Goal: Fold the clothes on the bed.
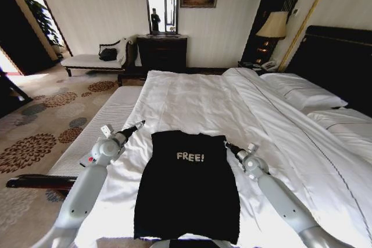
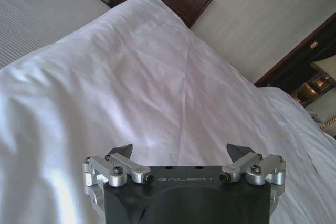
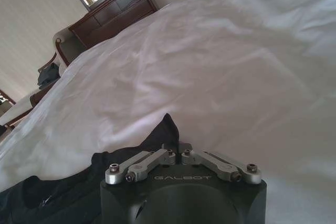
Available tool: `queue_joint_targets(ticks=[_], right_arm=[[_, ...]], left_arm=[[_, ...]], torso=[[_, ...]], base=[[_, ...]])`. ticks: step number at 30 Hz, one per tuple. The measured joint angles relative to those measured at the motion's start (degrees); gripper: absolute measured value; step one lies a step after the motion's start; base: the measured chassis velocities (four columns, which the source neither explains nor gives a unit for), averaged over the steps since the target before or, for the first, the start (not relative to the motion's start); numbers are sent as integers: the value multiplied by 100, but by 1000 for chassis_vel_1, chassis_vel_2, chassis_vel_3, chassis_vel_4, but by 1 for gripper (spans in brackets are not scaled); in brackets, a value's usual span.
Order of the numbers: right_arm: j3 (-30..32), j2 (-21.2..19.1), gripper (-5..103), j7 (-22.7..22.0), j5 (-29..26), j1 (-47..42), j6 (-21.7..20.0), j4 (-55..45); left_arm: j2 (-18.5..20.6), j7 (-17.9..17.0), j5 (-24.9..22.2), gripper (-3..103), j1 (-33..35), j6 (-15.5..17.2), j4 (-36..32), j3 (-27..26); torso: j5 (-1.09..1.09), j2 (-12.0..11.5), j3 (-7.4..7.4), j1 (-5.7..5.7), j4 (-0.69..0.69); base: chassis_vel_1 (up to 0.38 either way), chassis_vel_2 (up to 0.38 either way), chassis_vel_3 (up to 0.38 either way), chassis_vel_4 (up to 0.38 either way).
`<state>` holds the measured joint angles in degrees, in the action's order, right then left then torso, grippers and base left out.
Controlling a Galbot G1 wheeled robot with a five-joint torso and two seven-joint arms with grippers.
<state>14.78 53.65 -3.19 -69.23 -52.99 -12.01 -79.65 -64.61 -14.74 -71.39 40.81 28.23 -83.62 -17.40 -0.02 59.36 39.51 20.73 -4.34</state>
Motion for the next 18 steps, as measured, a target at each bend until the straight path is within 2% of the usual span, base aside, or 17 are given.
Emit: queue_joint_targets(ticks=[7,8,13,18], right_arm=[[210,-22,0,60,178,-165,66,-17],[240,-23,0,77,214,-188,79,-17],[262,-22,0,90,256,-215,92,-17],[234,-5,0,90,296,-217,98,-20]], left_arm=[[-410,473,130,100,-238,-41,745,271],[-516,585,228,103,-291,-69,942,318],[-837,671,377,99,-412,-67,1375,346],[-942,781,551,98,-411,-61,1517,388]], torso=[[0,1,-1,-2,3],[1,1,-1,-2,2],[0,1,-1,-2,1],[0,1,-2,-1,0]], base=[[0,0,0,0],[0,0,0,0],[0,0,0,0],[0,0,0,0]])
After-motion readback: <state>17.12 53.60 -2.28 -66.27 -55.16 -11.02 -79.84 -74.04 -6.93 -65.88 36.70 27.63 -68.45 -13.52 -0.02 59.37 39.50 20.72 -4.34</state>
